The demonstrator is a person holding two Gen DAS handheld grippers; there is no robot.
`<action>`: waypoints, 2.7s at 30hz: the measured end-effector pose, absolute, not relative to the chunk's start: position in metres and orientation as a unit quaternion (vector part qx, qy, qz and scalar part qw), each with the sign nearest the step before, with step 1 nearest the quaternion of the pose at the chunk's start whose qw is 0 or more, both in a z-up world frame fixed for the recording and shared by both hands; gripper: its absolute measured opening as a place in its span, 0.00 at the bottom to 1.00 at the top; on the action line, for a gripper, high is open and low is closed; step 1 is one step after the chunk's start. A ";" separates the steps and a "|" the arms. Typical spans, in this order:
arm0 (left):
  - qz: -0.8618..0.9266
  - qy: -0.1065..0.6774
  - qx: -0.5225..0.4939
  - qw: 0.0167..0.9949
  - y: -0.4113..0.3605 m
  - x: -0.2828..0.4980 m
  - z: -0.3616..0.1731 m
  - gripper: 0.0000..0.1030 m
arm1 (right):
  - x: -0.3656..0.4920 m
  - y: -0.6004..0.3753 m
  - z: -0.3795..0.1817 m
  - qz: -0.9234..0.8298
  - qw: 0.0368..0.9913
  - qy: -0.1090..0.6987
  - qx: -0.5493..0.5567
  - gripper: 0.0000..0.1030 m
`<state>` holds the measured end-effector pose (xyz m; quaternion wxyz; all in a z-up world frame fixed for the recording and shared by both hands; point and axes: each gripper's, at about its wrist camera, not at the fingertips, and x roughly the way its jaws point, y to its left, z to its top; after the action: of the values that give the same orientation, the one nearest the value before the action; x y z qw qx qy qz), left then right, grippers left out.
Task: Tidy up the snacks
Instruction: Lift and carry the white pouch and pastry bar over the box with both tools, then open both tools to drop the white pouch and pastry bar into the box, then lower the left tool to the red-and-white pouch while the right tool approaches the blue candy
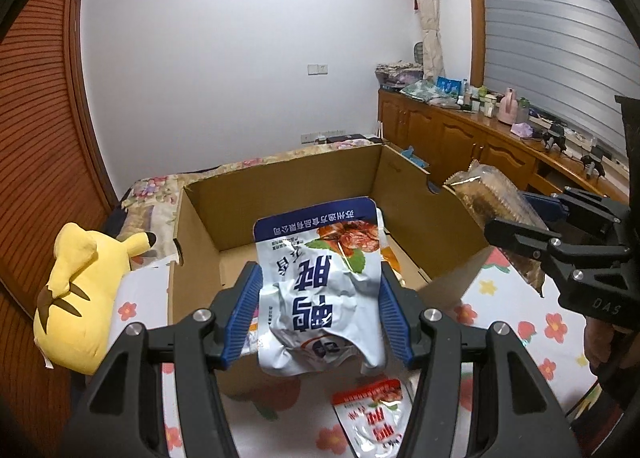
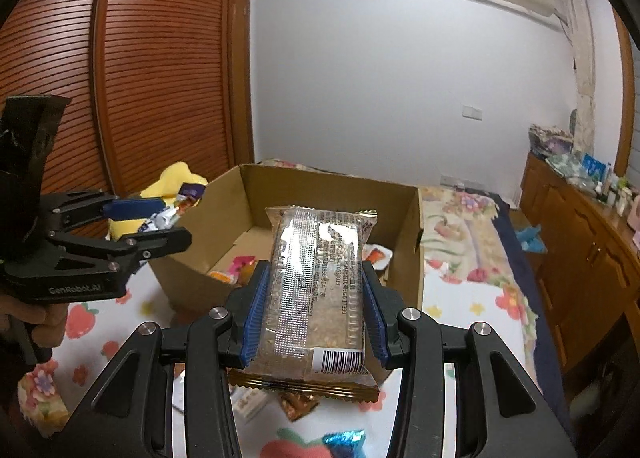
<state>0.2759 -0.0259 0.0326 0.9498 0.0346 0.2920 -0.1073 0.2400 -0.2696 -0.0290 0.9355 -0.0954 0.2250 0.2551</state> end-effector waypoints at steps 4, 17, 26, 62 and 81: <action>-0.104 0.298 0.033 0.948 -0.025 0.291 0.032 0.56 | 0.262 -0.263 -0.030 0.259 0.931 0.238 -0.097 0.42; -0.082 0.334 0.033 0.939 -0.026 0.327 0.020 0.56 | 0.314 -0.234 -0.047 0.279 0.900 0.313 -0.119 0.42; -0.082 0.337 0.036 0.937 -0.027 0.332 0.018 0.56 | 0.330 -0.220 -0.061 0.272 0.886 0.348 -0.139 0.42; -0.093 0.307 0.030 0.947 -0.030 0.287 0.030 0.65 | 0.275 -0.256 -0.032 0.256 0.913 0.300 -0.106 0.63; -0.130 0.288 0.041 0.948 -0.045 0.182 0.021 0.71 | 0.196 -0.314 -0.060 0.235 0.916 0.320 -0.067 0.64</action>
<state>0.1816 -0.0447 0.0211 0.9480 0.0409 0.2878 -0.1295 0.1959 -0.3139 -0.0602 0.9155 -0.0673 0.3197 0.2346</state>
